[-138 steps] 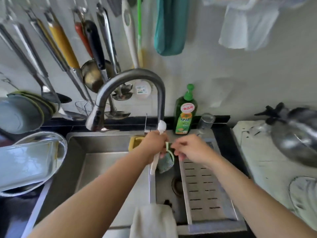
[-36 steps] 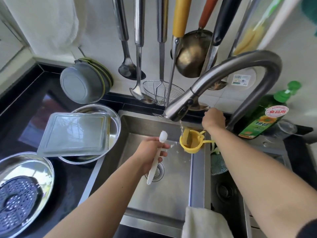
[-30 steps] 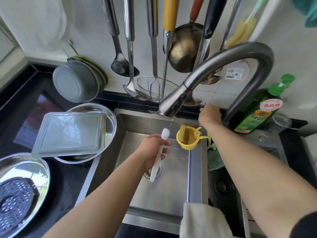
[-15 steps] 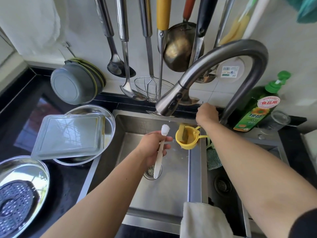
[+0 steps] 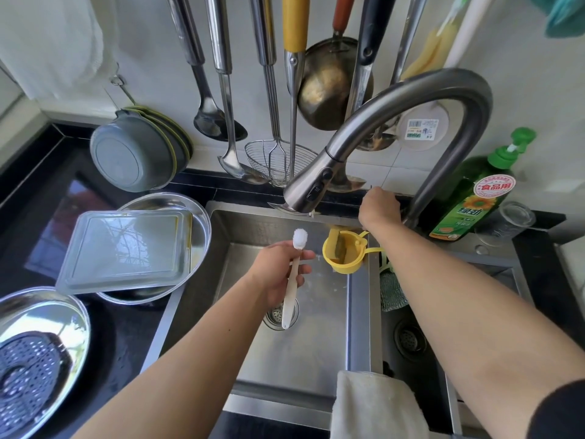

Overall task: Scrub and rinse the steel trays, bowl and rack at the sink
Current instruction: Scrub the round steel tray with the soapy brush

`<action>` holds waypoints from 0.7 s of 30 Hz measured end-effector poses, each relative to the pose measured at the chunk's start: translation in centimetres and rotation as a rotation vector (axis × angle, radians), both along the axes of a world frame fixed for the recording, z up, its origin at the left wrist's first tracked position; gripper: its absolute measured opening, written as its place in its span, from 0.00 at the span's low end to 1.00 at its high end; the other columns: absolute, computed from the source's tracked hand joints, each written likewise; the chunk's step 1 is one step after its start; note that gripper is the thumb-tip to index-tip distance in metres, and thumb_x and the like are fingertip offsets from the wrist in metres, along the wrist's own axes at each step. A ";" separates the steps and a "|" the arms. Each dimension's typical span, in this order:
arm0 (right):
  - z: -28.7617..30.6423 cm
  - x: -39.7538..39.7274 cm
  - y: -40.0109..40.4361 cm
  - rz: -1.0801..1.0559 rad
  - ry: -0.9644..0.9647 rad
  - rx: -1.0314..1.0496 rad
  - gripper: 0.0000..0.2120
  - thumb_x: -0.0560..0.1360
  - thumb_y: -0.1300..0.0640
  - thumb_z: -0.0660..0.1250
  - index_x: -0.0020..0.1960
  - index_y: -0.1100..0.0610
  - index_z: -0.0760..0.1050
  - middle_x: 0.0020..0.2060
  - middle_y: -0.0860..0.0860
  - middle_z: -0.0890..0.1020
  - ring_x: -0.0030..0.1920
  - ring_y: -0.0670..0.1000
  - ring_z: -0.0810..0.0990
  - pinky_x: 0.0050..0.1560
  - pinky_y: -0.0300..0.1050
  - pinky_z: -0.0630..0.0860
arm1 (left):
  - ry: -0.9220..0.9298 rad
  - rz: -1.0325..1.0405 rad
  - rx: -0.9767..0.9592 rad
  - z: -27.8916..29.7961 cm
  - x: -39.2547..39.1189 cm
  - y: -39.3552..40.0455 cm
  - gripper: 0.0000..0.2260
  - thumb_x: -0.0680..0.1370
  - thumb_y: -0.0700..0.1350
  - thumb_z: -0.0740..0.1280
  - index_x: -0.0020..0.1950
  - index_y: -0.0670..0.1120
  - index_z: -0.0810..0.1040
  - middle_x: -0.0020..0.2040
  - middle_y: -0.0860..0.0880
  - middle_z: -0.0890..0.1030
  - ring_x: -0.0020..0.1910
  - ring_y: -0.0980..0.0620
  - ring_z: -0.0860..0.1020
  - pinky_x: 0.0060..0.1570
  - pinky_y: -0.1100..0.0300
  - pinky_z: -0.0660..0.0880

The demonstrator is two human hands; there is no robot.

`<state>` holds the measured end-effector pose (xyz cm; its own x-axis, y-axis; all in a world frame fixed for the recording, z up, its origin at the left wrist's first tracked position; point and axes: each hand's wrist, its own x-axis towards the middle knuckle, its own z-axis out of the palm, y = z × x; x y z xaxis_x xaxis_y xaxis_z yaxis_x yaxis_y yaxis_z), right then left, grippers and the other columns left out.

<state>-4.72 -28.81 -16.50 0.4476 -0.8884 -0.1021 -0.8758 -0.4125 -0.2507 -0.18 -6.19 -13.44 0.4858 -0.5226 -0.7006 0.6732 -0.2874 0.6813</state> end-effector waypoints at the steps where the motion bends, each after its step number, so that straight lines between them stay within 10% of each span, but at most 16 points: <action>1: 0.0 0.0 0.1 0.003 0.002 -0.004 0.11 0.82 0.65 0.64 0.63 0.65 0.77 0.57 0.62 0.81 0.57 0.61 0.82 0.51 0.49 0.81 | 0.001 0.000 -0.001 0.0 0.0 0.0 0.08 0.85 0.36 0.58 0.58 0.44 0.76 0.45 0.44 0.83 0.36 0.49 0.76 0.36 0.57 0.71; 21: -0.3 -0.1 -1.7 -0.024 -0.010 0.116 0.11 0.81 0.63 0.65 0.61 0.67 0.78 0.56 0.63 0.82 0.57 0.63 0.82 0.57 0.53 0.80 | 0.045 0.121 -0.019 -1.0 0.8 3.1 0.11 0.84 0.35 0.59 0.64 0.40 0.76 0.43 0.45 0.83 0.32 0.51 0.75 0.29 0.61 0.71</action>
